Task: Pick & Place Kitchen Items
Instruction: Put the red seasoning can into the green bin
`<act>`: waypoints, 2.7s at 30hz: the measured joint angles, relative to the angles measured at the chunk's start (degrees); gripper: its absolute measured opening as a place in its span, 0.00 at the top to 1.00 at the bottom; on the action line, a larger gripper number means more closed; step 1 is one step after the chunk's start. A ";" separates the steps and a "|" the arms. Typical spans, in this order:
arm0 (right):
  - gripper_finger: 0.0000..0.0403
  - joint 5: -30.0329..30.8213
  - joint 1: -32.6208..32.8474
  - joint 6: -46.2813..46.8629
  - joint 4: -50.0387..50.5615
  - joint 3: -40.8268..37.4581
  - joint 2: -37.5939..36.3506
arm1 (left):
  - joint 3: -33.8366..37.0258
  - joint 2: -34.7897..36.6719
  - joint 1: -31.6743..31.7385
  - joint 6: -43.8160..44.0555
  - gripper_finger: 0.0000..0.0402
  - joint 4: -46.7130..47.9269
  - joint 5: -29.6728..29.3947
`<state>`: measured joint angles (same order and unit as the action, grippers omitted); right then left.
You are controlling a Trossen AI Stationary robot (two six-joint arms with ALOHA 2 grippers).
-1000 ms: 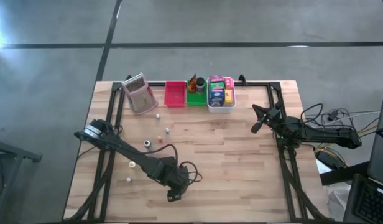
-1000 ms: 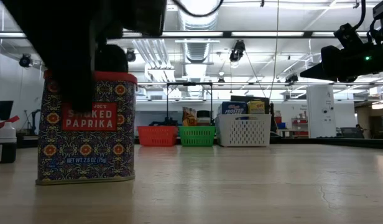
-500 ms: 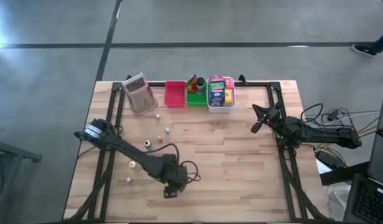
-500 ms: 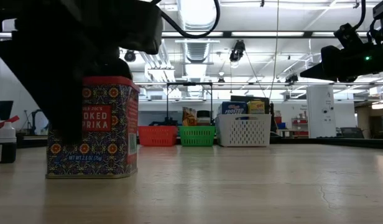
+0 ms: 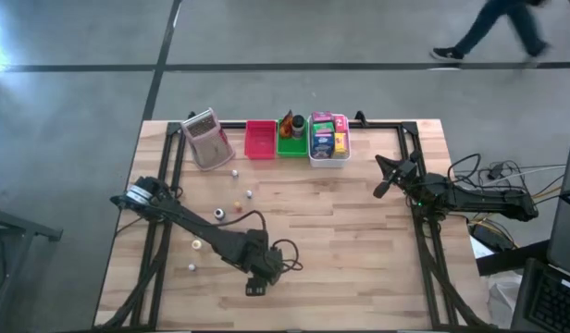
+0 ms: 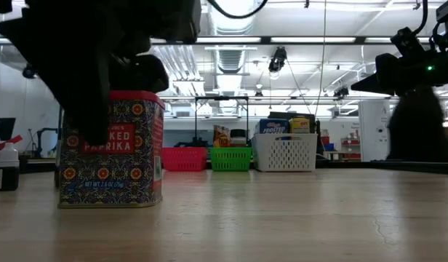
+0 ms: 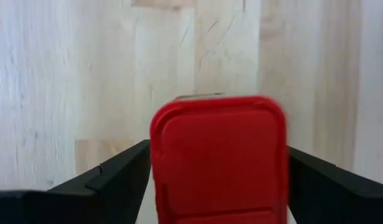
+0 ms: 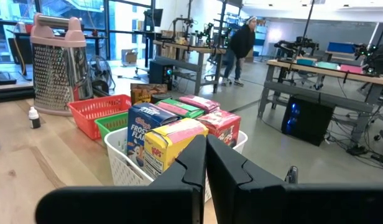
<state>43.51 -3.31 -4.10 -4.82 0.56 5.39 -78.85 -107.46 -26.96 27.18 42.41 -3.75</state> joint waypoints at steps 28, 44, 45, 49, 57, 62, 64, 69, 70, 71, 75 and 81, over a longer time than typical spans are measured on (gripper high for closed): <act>0.98 0.00 0.00 0.00 0.00 0.00 0.00 | 1.38 0.00 0.74 -0.38 0.19 -0.86 -1.38; 0.98 0.00 0.02 0.00 0.01 -0.01 0.02 | 1.36 0.00 0.74 -0.39 0.39 -0.88 -1.40; 0.98 0.00 0.01 0.00 0.00 0.00 0.02 | 1.36 0.00 0.74 -0.39 0.40 -0.89 -1.40; 0.98 0.00 0.00 0.00 0.00 0.00 0.02 | 1.20 0.00 0.74 -0.39 0.41 -0.83 -1.40; 0.98 0.00 0.02 0.00 0.02 0.00 0.02 | 0.39 0.00 0.74 -0.30 0.41 0.16 -1.33; 0.98 0.00 0.00 0.00 0.00 0.00 0.01 | 0.33 0.00 0.74 -0.20 0.41 0.66 -0.34; 0.98 0.00 0.00 0.00 0.00 0.00 0.02 | 0.33 0.00 0.74 -0.22 0.41 0.63 -0.33; 0.98 0.00 0.00 0.00 0.02 0.00 0.01 | 0.33 0.00 0.74 -0.33 0.41 0.61 -0.33; 0.98 0.00 0.02 0.00 0.00 0.00 0.02 | 0.33 0.00 0.74 -0.35 0.41 0.59 -0.33; 0.98 0.00 0.00 0.00 0.02 0.00 0.00 | 0.33 0.00 0.74 -0.34 0.41 0.59 -0.33; 0.98 0.00 0.01 0.00 0.00 0.00 0.02 | 0.33 0.00 0.74 -0.35 0.41 0.57 -0.33; 0.98 0.00 0.02 0.00 0.00 0.00 0.01 | 0.33 0.00 0.74 -0.26 0.41 0.55 -0.35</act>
<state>43.51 -3.29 -4.10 -4.82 0.56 5.40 -78.52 -107.46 -26.22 26.92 42.96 -4.10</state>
